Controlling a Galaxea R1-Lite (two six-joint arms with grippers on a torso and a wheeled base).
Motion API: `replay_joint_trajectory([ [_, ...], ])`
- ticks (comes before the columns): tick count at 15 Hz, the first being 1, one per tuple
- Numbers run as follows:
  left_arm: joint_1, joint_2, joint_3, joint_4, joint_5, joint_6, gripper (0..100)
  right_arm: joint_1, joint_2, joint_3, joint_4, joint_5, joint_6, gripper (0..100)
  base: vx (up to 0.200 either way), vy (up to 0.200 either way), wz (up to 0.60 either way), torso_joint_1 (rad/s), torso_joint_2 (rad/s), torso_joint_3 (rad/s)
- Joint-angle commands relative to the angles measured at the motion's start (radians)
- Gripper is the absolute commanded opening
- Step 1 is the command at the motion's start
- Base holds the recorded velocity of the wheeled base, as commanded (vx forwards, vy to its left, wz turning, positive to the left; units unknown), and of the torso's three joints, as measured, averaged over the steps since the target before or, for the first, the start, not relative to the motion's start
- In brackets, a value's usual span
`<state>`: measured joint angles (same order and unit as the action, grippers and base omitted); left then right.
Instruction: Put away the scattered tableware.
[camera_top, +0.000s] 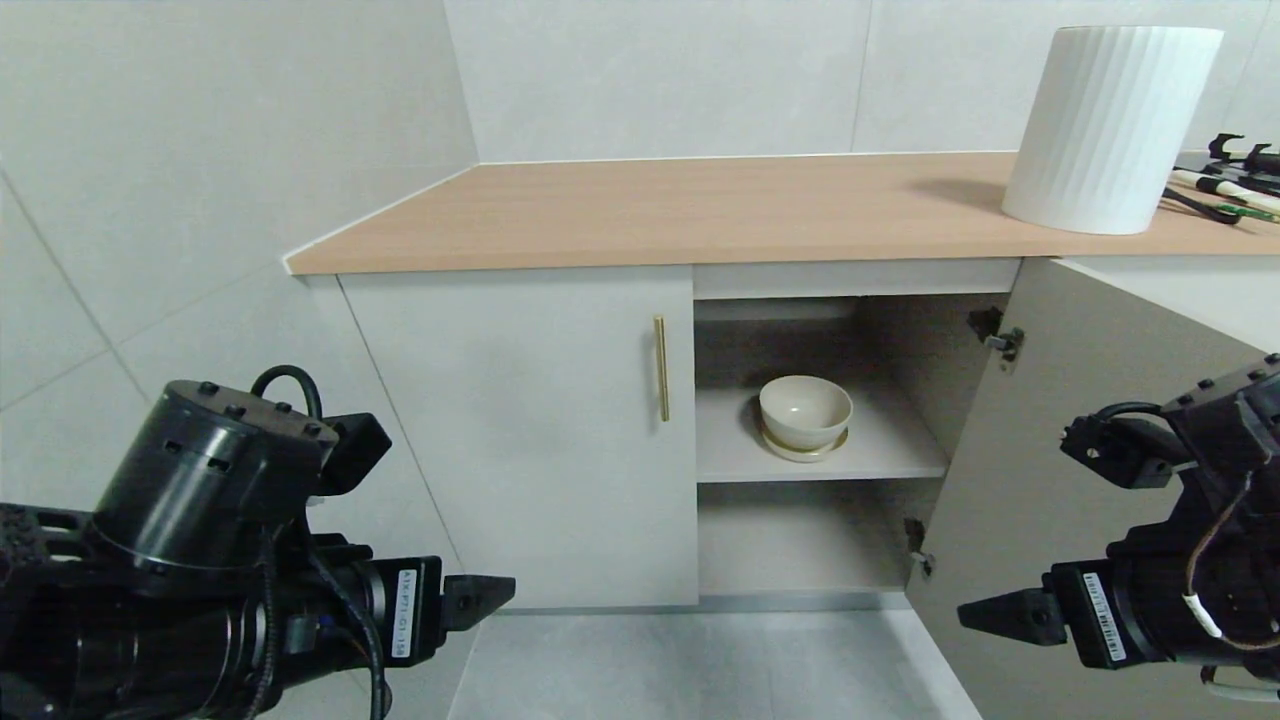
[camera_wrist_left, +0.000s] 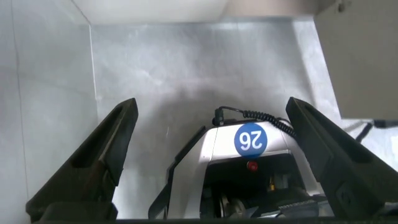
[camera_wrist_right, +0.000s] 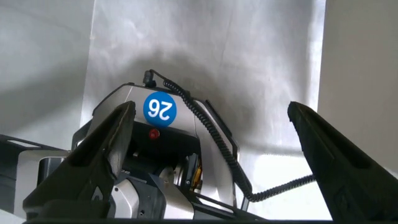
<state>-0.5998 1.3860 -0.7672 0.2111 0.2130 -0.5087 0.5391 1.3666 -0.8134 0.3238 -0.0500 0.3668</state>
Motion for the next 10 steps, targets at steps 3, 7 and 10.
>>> replay_joint_trajectory([
  [3, 0.000, 0.004, 0.002, 0.001, 0.002, -0.001, 100, 0.001, 0.008, 0.002, 0.000, -0.001, 0.000, 100, -0.133, 0.000, 0.00, 0.002, 0.00, 0.002],
  [7, 0.000, 0.005, 0.003, 0.001, 0.000, -0.001, 100, 0.001, 0.011, 0.002, 0.000, -0.002, 0.000, 100, 0.000, 0.000, 0.00, 0.000, 0.00, 0.000],
  [10, 0.000, 0.005, 0.005, 0.001, 0.000, -0.001, 100, 0.001, 0.009, 0.002, 0.000, -0.002, 0.000, 100, 0.000, 0.000, 0.00, 0.000, 0.00, 0.000],
])
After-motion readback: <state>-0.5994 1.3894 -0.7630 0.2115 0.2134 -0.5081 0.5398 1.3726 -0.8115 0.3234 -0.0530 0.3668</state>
